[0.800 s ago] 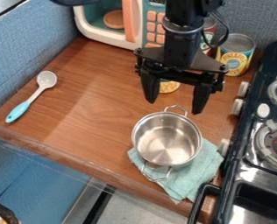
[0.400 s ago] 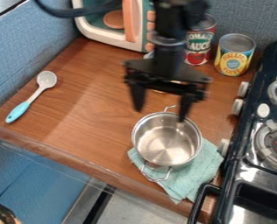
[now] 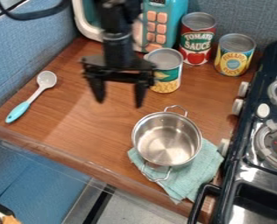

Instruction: Put the spoon to the middle right side of the can

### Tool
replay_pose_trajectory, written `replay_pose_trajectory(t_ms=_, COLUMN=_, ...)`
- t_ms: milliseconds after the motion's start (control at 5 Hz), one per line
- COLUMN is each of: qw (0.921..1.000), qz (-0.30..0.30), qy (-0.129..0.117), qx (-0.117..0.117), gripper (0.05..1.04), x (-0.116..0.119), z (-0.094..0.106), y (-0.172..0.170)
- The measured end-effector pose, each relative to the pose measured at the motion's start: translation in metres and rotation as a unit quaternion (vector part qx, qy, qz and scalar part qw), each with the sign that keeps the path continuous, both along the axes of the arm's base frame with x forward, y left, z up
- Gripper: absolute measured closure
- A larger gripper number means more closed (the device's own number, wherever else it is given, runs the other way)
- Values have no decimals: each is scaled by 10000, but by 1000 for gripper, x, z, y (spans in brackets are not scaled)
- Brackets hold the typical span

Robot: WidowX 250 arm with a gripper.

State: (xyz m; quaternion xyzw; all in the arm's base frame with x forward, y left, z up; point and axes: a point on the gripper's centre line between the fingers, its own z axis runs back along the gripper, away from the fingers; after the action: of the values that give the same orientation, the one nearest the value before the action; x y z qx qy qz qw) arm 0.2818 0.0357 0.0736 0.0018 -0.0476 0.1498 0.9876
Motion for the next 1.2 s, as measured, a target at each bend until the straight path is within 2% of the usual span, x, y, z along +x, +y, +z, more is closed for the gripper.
replay_pose_trajectory(t_ms=200, qw=9999, qz=-83, qy=-146, qx=-4, gripper=84, x=5, z=-5, y=40)
replay_pose_trajectory(t_ms=400, qw=9998, qz=46, qy=-190, qx=-18, gripper=83, x=-4, z=-14, y=82)
replay_pose_trajectory(t_ms=600, qw=10000, qz=15, qy=0, qx=26, gripper=83, x=-20, z=-28, y=114)
replay_pose_trajectory(t_ms=1000, qw=9998, qz=-35, qy=183, qx=67, gripper=84, x=-64, z=-38, y=159)
replay_pose_trajectory(t_ms=1200, qw=9991, qz=-13, qy=427, qx=59, gripper=84, x=-68, z=-51, y=168)
